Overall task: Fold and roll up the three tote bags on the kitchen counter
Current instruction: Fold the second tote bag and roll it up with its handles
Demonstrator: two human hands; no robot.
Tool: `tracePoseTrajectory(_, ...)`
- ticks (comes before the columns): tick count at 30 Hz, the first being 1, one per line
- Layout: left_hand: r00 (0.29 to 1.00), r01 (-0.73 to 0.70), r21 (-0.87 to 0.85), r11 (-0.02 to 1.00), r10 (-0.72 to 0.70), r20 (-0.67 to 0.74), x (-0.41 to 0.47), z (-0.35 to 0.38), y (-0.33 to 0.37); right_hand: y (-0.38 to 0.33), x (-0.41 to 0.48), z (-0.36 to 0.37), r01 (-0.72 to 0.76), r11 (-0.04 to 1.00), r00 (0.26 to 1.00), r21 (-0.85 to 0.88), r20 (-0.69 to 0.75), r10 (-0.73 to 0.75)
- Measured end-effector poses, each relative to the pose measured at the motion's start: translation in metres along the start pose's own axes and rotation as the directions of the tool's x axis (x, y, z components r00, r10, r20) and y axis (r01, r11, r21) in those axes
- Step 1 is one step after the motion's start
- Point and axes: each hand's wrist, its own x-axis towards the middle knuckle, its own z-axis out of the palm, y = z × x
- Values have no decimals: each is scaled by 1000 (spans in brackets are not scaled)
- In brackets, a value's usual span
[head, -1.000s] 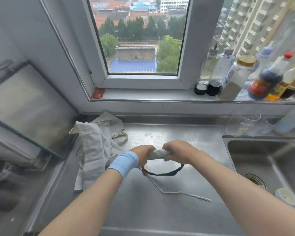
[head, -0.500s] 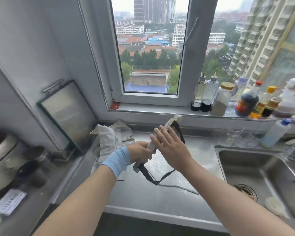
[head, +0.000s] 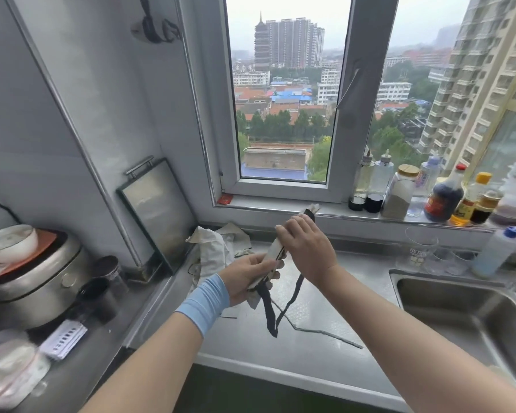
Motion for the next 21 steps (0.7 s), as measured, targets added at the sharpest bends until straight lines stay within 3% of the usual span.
tracePoseTrajectory(3, 995, -28, 190, 981, 45, -86, -22, -12, 16, -20, 20, -9, -68, 991, 996, 115, 65, 61)
tracePoseTrajectory(8, 990, -7, 213, 977, 36, -135, -41, -41, 31, -55, 47, -6, -313, 869, 950, 384, 135, 283)
tracePoseTrajectory(12, 990, -73, 94, 993, 84, -116, -58, -69, 36, -80, 79, -8, -369, 854, 927, 366, 208, 312)
tracePoseTrajectory(15, 971, -136, 95, 986, 152, -186, -69, -91, 43, -103, 106, -11, -512, 791, 849, 335, 337, 407)
tracePoseTrajectory(17, 949, -150, 145, 978, 183, -255, -70, -103, 48, -112, 122, -13, -632, 689, 756, 355, 475, 449)
tracePoseTrajectory(21, 900, -257, 177, 950, 302, -315, -71, -119, 58, -127, 152, -13, -815, 314, 579, 487, 663, 474)
